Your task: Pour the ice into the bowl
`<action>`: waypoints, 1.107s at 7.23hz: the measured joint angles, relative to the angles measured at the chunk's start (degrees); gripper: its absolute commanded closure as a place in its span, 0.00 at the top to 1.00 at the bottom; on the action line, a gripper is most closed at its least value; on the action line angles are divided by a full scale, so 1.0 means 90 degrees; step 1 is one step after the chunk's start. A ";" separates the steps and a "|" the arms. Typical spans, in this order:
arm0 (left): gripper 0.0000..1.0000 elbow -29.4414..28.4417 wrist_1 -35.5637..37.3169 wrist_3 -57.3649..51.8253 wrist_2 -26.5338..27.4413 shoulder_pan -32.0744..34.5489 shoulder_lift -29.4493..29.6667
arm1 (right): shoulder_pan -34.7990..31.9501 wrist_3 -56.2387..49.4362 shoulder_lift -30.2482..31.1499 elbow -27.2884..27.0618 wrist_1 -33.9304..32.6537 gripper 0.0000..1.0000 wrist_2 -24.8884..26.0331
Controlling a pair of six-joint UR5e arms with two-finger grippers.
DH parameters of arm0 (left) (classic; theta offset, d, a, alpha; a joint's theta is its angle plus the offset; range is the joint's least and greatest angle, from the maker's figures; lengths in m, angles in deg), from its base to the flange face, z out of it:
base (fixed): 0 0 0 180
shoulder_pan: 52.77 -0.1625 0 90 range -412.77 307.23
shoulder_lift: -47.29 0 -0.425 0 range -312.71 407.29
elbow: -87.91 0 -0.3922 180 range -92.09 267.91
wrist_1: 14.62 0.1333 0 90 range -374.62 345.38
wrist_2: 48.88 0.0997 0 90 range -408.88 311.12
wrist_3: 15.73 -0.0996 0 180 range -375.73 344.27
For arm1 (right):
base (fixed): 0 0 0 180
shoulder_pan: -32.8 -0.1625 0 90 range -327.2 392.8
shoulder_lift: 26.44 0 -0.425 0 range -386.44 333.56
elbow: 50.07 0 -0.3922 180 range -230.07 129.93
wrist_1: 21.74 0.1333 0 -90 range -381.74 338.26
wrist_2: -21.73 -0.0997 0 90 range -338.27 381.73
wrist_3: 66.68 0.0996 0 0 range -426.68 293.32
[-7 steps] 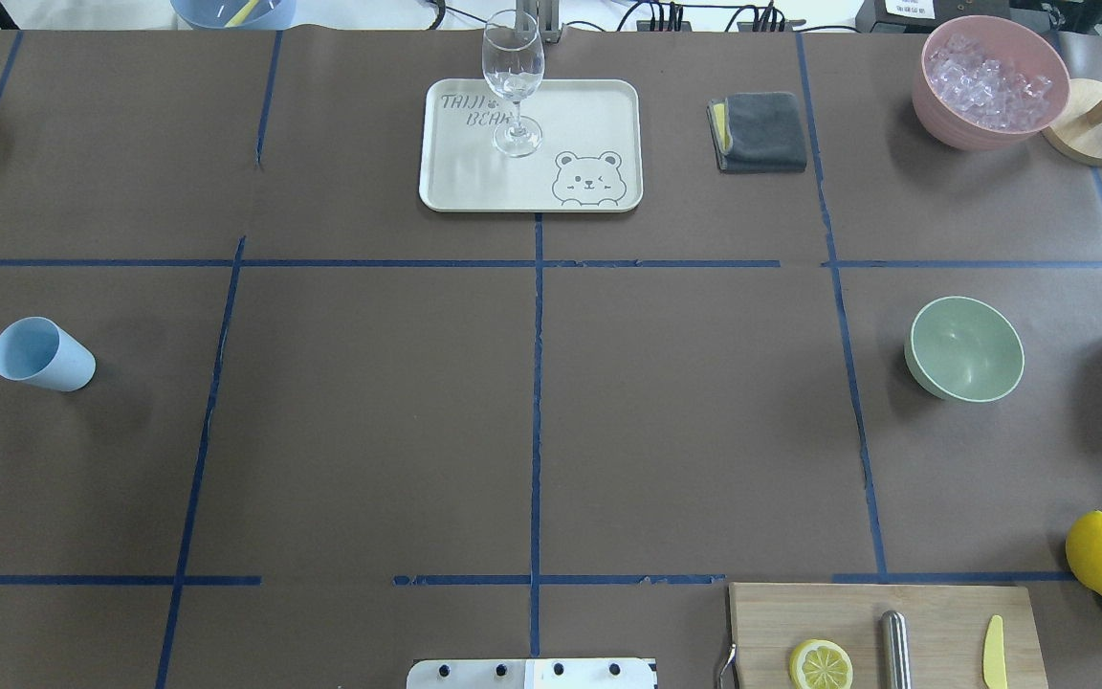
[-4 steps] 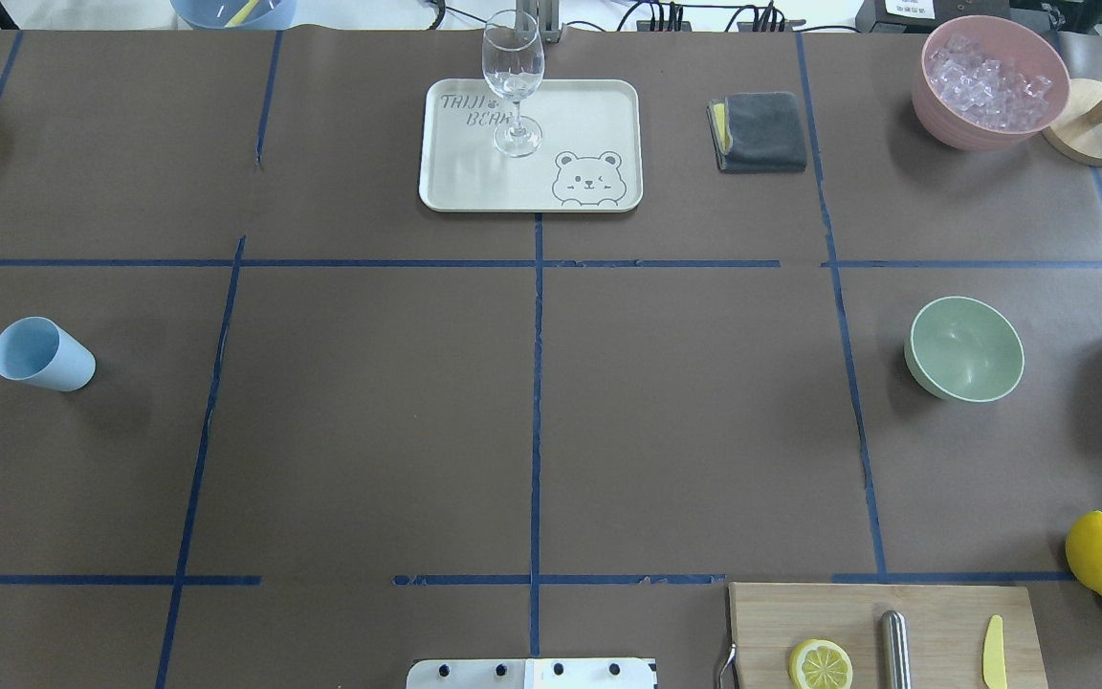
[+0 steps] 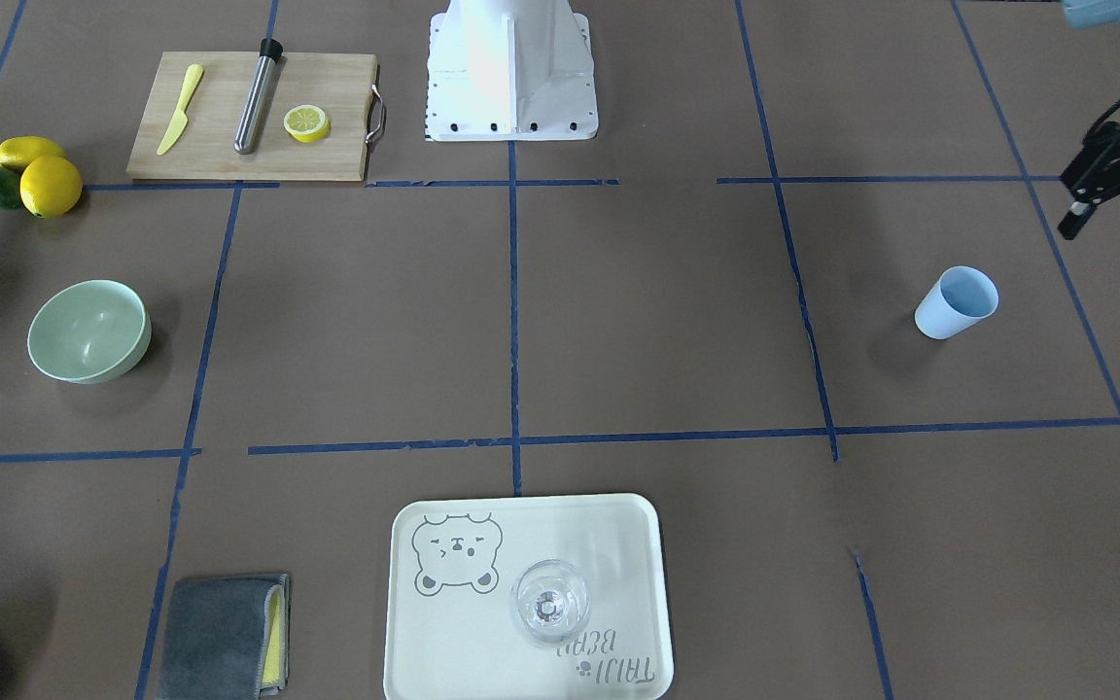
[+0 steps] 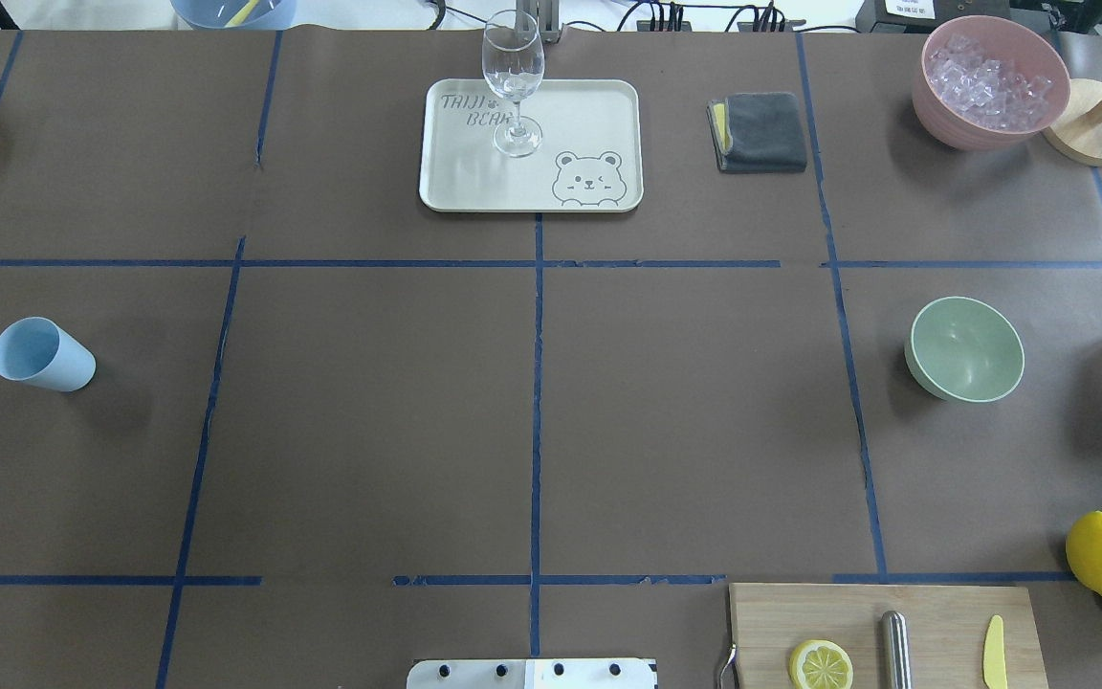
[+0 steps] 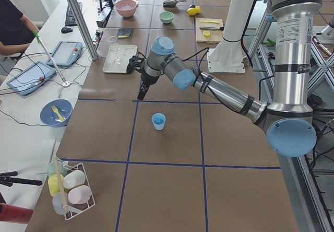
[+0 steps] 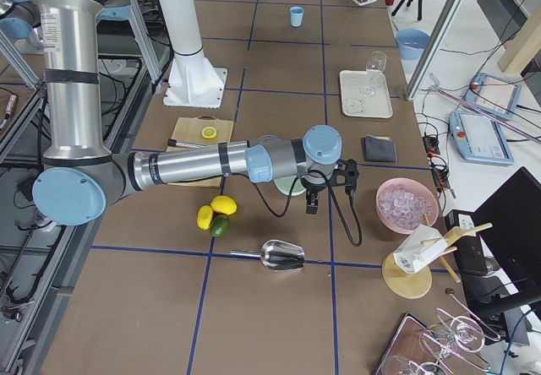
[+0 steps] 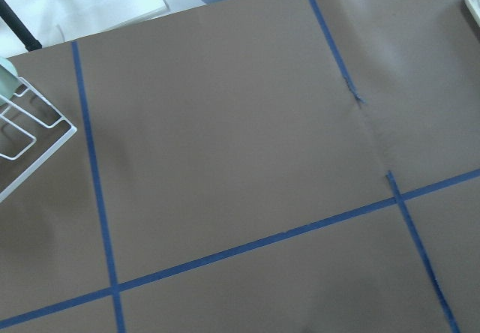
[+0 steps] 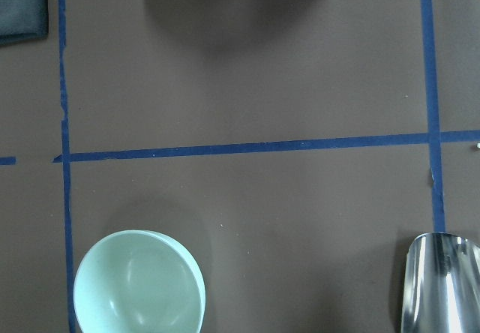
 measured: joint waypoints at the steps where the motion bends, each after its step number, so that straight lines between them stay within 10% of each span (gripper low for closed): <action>1: 1.00 0.0149 -0.0696 0.0689 0.0673 -0.0581 -0.0498 | 0.0306 0.0681 -0.0025 0.0009 0.0473 1.00 0.0254; 5: 1.00 0.0235 -0.2299 0.1948 0.2518 -0.2027 -0.1671 | 0.1681 0.3628 0.0306 0.0754 0.3876 1.00 0.1238; 8: 1.00 0.0224 -0.2718 0.1933 0.2831 -0.2195 -0.2015 | 0.2553 0.4234 0.0578 0.0901 0.4639 1.00 0.1798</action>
